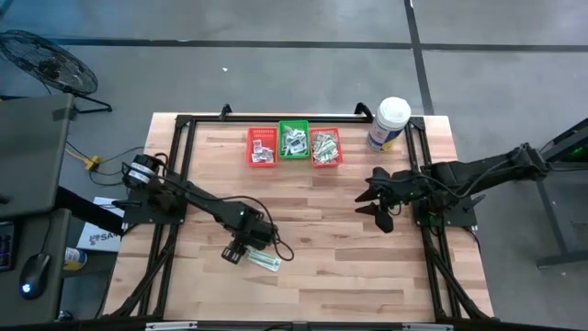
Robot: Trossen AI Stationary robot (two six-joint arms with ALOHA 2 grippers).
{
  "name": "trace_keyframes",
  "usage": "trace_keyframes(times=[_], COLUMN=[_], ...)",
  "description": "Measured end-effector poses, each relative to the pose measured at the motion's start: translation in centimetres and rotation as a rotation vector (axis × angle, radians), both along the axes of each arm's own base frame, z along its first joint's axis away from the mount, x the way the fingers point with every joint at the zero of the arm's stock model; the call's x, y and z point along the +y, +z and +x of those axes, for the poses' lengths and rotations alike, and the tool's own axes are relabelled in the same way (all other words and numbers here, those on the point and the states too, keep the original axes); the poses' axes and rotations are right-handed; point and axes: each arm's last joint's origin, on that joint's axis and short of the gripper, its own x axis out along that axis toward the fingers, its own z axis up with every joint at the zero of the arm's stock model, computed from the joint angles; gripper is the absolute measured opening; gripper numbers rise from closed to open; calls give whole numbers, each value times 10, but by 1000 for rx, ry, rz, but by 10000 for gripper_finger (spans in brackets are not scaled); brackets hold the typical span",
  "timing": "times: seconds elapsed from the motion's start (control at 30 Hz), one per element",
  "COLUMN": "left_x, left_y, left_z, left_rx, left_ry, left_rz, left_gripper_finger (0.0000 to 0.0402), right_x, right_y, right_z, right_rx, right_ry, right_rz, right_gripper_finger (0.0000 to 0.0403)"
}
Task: Pick & Place First Aid Supplies
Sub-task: Put the bandage pack into the right orange bin
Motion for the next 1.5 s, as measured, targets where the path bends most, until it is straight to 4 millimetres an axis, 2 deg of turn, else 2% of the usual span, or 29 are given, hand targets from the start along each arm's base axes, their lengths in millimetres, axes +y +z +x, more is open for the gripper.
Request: trace_keyframes(times=[0.27,0.57,0.97,1.4,1.5], left_x=[-3,-8,-8,-8,-7], left_y=[-11,-12,-12,-13,-13], left_z=[2,1,3,1,1], left_rx=[-8,-29,-38,-14,-4], left_ry=[-65,-119,-100,13,50], left_rz=[80,104,86,85,89], left_gripper_finger=[220,215,119,11,4], right_x=[1,1,1,1,1], right_y=[1,3,3,3,4], right_z=[1,2,2,2,2], right_rx=[-18,-42,-42,-43,-43], right_ry=[-21,-32,-41,-47,-46], right_rz=[2,0,4,0,0], right_gripper_finger=[149,149,149,149,149])
